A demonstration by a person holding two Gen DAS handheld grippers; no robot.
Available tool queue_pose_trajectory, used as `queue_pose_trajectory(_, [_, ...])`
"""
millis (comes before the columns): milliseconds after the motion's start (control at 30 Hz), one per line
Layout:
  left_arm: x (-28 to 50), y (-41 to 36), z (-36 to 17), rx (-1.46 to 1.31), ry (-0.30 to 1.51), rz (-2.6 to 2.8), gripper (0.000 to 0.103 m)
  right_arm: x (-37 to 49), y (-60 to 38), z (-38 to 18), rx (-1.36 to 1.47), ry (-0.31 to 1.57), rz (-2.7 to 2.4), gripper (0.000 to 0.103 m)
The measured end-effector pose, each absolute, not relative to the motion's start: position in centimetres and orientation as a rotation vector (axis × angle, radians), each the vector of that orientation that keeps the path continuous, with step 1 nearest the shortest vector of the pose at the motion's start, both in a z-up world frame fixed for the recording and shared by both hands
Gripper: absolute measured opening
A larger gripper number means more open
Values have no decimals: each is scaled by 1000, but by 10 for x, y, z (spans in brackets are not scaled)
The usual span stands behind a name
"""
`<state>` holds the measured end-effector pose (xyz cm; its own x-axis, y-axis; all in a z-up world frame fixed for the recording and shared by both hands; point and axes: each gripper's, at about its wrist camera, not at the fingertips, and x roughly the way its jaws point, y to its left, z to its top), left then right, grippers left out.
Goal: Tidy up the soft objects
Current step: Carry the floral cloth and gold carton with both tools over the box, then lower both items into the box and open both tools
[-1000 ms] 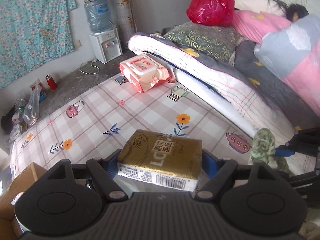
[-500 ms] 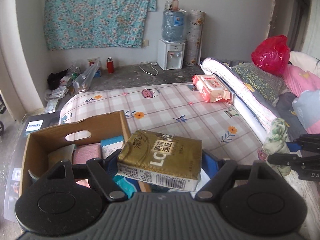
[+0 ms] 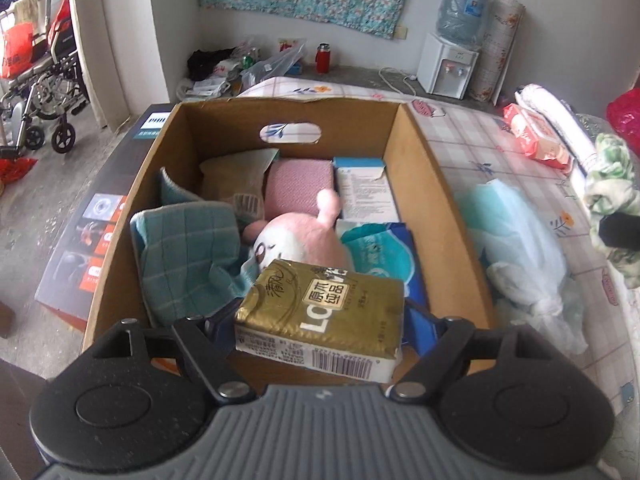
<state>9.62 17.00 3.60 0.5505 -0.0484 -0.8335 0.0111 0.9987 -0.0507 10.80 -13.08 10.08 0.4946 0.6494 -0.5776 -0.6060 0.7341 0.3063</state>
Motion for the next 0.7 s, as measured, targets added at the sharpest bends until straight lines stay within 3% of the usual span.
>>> queue_pose_trajectory(400, [123,183,-33,107,1217,-17,82,132,-65,96,21,799,831,35])
queue_pose_trajectory(700, [129,191,-43,89,1282,-16,83,140,-36,87,-22,829,875,36])
